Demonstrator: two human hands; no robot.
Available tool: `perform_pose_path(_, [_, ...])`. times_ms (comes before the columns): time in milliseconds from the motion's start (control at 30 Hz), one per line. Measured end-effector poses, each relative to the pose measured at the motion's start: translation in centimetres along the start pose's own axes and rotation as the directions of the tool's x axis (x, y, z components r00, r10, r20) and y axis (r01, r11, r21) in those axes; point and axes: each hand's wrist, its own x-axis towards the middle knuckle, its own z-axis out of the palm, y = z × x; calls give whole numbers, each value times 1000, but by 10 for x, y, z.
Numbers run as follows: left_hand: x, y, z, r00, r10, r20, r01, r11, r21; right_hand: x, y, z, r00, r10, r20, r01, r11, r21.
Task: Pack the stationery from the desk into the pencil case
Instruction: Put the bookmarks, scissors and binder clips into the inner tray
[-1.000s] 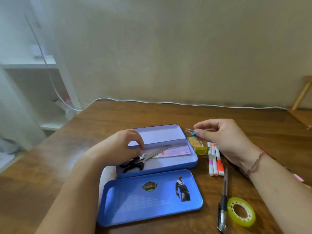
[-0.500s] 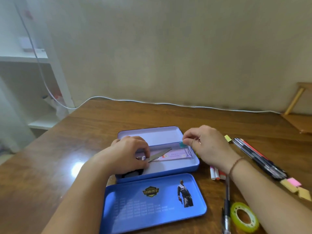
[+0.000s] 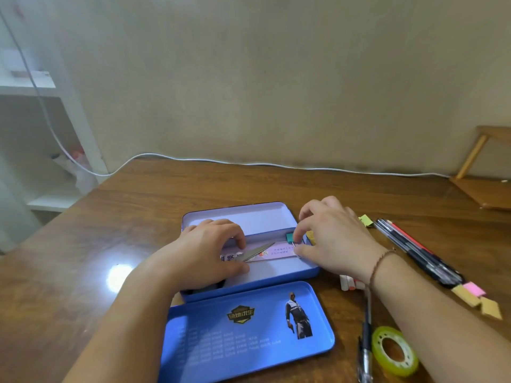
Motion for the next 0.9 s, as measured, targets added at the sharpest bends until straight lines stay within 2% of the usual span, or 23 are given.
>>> perform_pose_path(100, [0, 7, 1, 1000, 20, 15, -19, 999, -29, -2, -1, -3, 996, 9, 84, -9, 1000, -9])
perform_pose_path(167, [-1, 11, 1, 999, 32, 37, -30, 998, -52, 0, 5, -12, 993, -8, 119, 2, 999, 54])
perform_pose_path(233, [-1, 12, 2, 998, 40, 51, -36, 996, -81, 3, 20, -27, 999, -12, 44, 4, 983, 184])
perform_pose_path(300, [-1, 11, 3, 997, 34, 67, -26, 993, -118, 3, 42, -46, 996, 70, -60, -50, 959, 280])
perform_pose_path(367, [-1, 11, 3, 996, 24, 89, -13, 993, -119, -1, 60, -54, 988, 148, -50, -131, 961, 245])
perform_pose_path(467, [1, 10, 4, 993, 15, 117, -8, 998, -56, 0, 73, -39, 974, 215, 75, -222, 970, 103])
perform_pose_path(600, [0, 8, 4, 993, 17, 121, -9, 998, -61, 4, 65, -15, 984, 144, 109, -161, 972, 170])
perform_pose_path(667, [1, 9, 3, 992, 23, 123, -15, 998, -59, 6, 62, -6, 989, 112, 97, -124, 984, 125])
perform_pose_path(800, [1, 11, 3, 992, 26, 125, -21, 999, -45, 8, 58, 3, 990, 139, -14, -139, 990, -17])
perform_pose_path(900, [1, 10, 3, 991, 30, 128, -24, 999, -46, 9, 56, 5, 988, 150, -44, -151, 988, -23])
